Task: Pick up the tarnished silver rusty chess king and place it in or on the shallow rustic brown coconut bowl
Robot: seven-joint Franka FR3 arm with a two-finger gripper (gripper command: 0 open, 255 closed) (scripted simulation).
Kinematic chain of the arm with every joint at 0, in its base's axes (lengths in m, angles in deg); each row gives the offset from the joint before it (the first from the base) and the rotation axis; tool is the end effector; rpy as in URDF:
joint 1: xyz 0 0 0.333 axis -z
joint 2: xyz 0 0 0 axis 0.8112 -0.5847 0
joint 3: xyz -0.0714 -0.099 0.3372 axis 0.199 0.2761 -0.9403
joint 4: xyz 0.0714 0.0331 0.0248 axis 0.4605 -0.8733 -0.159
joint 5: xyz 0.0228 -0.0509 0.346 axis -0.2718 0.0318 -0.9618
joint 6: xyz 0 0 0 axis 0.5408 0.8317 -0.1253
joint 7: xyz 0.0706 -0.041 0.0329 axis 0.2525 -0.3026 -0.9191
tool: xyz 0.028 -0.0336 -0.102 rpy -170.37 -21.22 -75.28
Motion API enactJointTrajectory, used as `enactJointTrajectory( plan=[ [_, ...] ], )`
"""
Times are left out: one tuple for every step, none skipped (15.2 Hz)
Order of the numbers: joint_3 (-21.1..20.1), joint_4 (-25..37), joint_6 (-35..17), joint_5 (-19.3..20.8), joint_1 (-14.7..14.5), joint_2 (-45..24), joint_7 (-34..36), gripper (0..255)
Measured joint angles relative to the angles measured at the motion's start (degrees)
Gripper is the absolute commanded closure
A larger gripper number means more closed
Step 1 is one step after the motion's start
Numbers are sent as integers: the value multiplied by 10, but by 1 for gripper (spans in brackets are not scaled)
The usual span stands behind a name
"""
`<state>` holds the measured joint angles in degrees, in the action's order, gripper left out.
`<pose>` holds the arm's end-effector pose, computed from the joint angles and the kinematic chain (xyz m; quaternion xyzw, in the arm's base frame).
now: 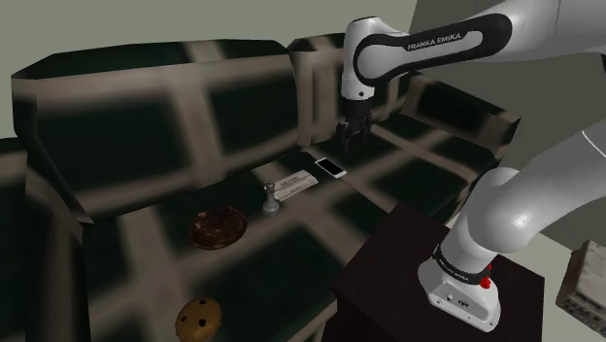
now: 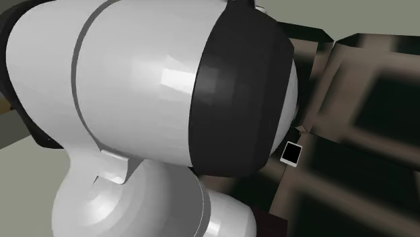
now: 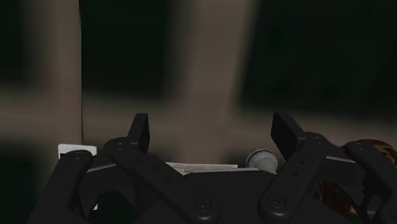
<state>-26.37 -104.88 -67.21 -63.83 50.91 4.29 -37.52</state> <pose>0.3472 0.0115 0.5239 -0.9972 0.0230 0.0700 0.0102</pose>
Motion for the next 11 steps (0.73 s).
enactJointTrajectory(
  plan=[
    [-2, 1, -15, -4, -4, -14, -2, 0],
    [-4, 11, -30, -8, -8, -36, -5, 0],
    [-5, 15, -50, -12, -11, -59, -9, 0],
    [-6, 25, -61, -15, -14, -77, -12, 0],
    [-6, 32, -77, -18, -16, -97, -19, 0],
    [-8, 39, -92, -22, -19, -117, -21, 0],
    [-10, 50, -103, -26, -22, -137, -24, 0],
    [-11, 62, -116, -29, -24, -159, -30, 0],
    [-14, 69, -126, -32, -28, -174, -32, 0],
    [-14, 80, -137, -35, -29, -194, -39, 0],
    [-15, 94, -148, -38, -31, -216, -44, 0]
  ],
)
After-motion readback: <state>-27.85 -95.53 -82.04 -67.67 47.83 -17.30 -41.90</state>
